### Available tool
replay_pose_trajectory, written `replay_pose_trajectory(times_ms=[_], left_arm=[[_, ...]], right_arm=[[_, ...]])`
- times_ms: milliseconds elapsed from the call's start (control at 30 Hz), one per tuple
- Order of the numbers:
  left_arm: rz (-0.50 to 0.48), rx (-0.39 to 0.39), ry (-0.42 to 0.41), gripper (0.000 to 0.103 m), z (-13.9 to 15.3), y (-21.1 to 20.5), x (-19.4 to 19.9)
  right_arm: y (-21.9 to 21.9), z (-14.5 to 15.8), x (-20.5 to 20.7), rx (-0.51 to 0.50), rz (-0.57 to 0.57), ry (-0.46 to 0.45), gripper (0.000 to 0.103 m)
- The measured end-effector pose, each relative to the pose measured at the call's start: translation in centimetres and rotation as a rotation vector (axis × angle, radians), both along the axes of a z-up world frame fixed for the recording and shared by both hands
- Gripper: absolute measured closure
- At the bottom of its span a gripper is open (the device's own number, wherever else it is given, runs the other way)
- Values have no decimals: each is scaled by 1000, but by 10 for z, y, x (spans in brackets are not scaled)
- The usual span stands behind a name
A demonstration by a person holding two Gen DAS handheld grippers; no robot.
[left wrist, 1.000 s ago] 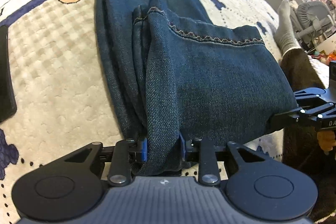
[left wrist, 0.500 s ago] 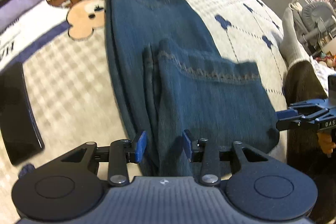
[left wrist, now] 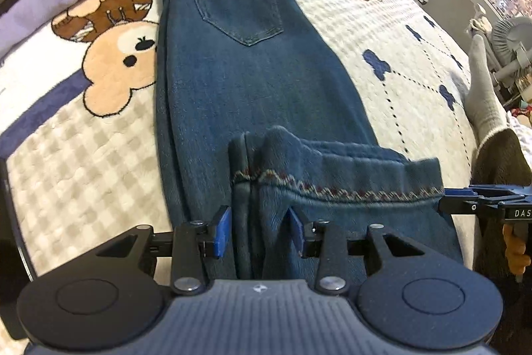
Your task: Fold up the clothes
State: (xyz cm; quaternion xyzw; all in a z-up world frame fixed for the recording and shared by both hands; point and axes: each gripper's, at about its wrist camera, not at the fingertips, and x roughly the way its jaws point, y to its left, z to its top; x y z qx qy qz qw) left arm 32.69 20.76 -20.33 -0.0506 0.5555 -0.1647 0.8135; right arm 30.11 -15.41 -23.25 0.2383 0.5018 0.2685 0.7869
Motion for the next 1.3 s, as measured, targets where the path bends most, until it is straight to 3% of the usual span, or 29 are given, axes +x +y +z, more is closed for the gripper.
replay_pose_trajectory(times_ms=[200,333,667,800,967,1100,1300], left_arm=[[14,-50,22,62,-7,5,9],[-3,-58,16,54,-5,8,10],[12,-97,34,48,-17,1,26],[3,-71,17,55,-16,-8,27],[29,-114,-3,71,-11,-2,19],[31,-114,-24,73,-6,-5,15],[38,-109,-45,74,0,-8,12]], right_arm=[[4,-15,11,30,-23,1,59],[7,-25,16,46,-32,4,59],[11,-27,20,38,-43,-31,57],[14,-27,21,32,-42,-50,58],[14,-19,17,23,-55,-117,76],[12,-9,13,56,-60,-166,83],[15,-2,12,50,-52,-201,83]])
